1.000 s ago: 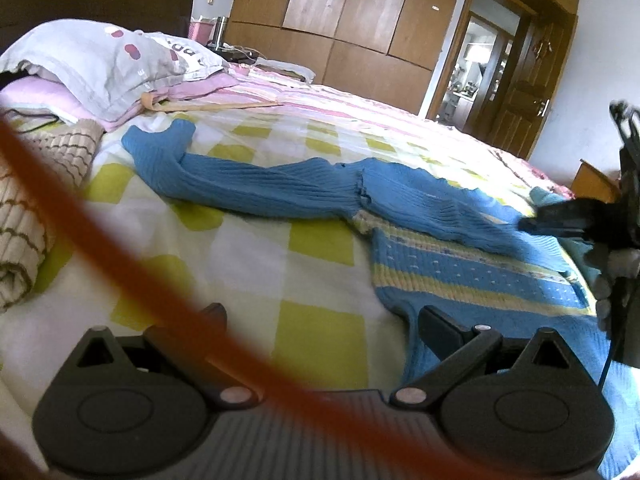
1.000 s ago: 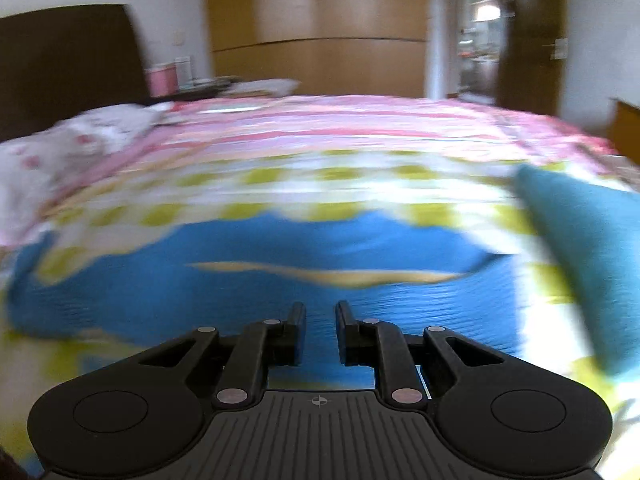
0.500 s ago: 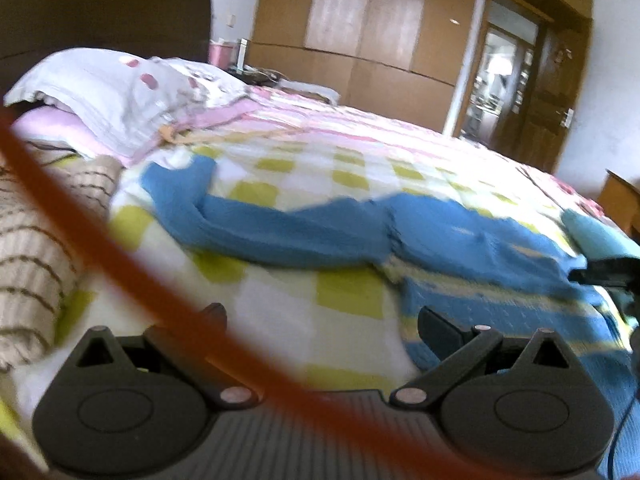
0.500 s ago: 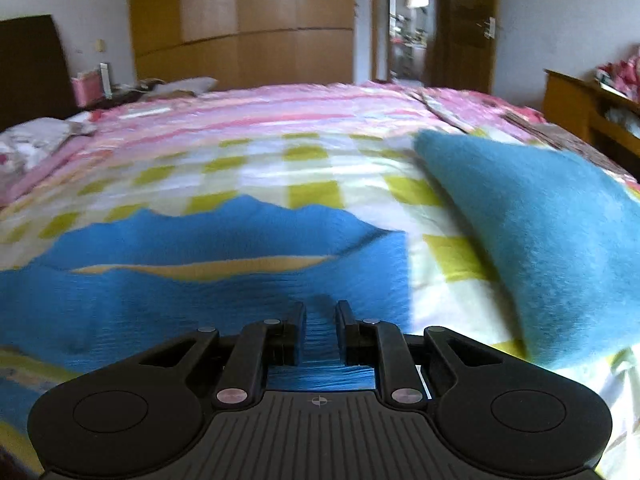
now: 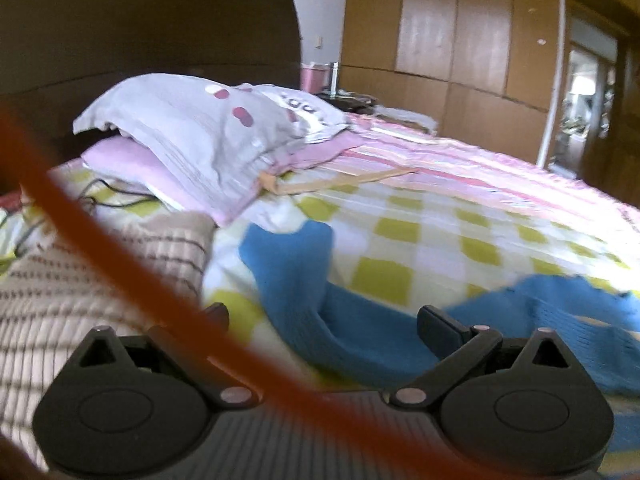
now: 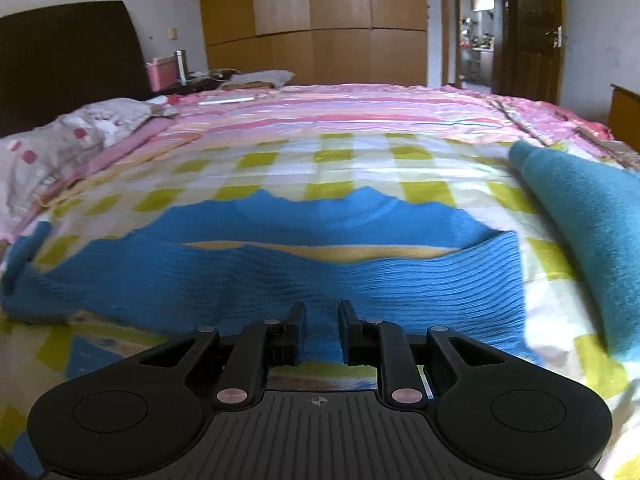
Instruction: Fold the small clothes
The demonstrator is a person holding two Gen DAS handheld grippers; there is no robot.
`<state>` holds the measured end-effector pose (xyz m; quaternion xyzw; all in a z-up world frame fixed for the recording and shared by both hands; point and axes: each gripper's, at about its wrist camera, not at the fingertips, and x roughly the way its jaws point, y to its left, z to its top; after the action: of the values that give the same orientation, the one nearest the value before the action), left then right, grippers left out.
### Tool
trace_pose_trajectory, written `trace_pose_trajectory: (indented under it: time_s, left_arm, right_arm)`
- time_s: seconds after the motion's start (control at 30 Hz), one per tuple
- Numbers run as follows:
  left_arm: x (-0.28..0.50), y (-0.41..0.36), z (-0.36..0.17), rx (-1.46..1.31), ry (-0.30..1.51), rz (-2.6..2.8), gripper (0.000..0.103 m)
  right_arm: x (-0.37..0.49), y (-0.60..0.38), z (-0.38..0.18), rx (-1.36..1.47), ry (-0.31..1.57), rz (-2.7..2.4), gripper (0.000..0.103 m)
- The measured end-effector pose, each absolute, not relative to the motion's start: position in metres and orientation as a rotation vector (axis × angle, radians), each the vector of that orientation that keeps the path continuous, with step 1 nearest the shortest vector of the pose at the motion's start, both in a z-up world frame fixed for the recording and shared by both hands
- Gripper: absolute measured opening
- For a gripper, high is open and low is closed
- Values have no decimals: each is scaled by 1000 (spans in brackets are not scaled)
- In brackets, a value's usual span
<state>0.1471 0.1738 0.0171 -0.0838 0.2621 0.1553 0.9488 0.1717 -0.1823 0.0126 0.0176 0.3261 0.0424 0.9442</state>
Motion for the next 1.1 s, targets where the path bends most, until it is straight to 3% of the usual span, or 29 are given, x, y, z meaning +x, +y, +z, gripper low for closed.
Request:
trace_pose_trajectory:
  time_s: [0.13,0.17,0.37,0.73,0.8,1.0,1.1]
  left_arm:
    - [170,175,10,-129,544,351,96]
    - [174,175,8,-124,551,357,90]
    - [184,187,-13,-168,643,379,18]
    - [148,192,-30,-240,585,276,15]
    - [147,194,-30,-238,586,251,15]
    - [146,202,-33,-290,583,206,15]
    - [146,205,-34,-310,582,192,15]
  right_arm:
    - [165,-170,14,41,672,137,19]
    - [164,-167,14,42,676,154,19]
    - [160,-141,20,41,685,246,19]
    - [211,-22,46,27,769,556,20]
    - [226,9,44,18,799,596,27]
    - [270,87,28,36,898,656,28]
    - [283,115,22,27,931,661,38]
